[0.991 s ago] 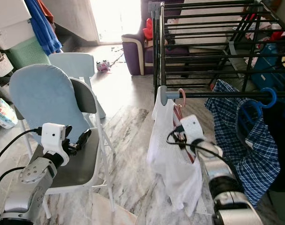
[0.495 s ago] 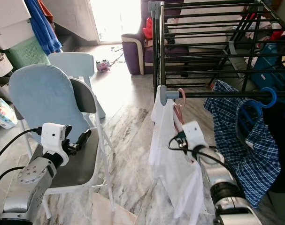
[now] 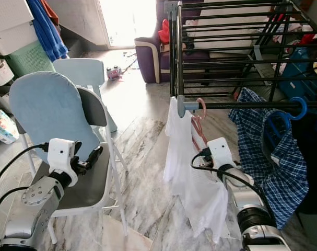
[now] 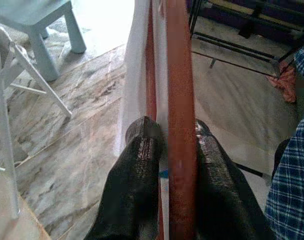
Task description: Hang hanger
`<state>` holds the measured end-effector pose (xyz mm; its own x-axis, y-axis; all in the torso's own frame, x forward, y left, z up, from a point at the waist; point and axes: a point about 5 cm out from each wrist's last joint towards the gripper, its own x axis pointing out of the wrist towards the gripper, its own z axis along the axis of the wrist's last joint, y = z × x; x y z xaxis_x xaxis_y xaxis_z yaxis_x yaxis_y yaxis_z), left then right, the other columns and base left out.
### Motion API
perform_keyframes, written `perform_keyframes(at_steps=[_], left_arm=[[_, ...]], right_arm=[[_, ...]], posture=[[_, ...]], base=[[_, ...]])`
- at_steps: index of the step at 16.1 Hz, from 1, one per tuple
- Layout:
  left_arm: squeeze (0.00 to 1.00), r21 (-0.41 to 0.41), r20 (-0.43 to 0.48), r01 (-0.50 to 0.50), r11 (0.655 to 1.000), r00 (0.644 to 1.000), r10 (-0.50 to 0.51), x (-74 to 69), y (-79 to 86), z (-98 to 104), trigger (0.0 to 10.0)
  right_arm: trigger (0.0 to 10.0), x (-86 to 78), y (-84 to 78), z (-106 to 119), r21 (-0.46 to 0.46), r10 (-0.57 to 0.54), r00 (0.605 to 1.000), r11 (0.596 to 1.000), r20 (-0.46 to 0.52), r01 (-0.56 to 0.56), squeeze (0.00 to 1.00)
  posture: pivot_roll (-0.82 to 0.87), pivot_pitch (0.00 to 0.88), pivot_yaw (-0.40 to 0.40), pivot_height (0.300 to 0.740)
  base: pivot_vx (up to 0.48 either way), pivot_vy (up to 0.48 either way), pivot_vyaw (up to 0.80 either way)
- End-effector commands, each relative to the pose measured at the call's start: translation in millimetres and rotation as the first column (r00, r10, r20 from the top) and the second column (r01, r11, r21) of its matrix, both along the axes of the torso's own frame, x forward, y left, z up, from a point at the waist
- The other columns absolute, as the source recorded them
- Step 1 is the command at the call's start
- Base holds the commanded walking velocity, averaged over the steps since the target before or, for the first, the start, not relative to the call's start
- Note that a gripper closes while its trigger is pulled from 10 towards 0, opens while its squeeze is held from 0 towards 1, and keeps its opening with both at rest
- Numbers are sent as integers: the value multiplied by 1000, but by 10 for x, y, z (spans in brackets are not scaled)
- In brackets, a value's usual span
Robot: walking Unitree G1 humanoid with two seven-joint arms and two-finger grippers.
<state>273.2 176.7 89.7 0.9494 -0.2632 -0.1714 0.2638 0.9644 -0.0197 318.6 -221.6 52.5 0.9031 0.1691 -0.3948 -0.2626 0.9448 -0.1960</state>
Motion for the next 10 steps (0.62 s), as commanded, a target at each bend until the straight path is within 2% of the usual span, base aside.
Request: perform_keyframes(at_steps=[1, 10], left_arm=[[0, 17, 11, 0, 1000, 1000, -1, 9, 18, 37, 10000], [0, 19, 8, 0, 1000, 1000, -1, 6, 1, 13, 10000]], right_arm=[[0, 38, 37, 76, 15, 3, 999, 1000, 48, -3, 0], [0, 20, 99, 177, 82, -14, 988, 997, 154, 1, 0]], posture=[[-124, 11, 89, 731], [-135, 3, 87, 731]], base=[[0, 0, 0], [0, 0, 0]])
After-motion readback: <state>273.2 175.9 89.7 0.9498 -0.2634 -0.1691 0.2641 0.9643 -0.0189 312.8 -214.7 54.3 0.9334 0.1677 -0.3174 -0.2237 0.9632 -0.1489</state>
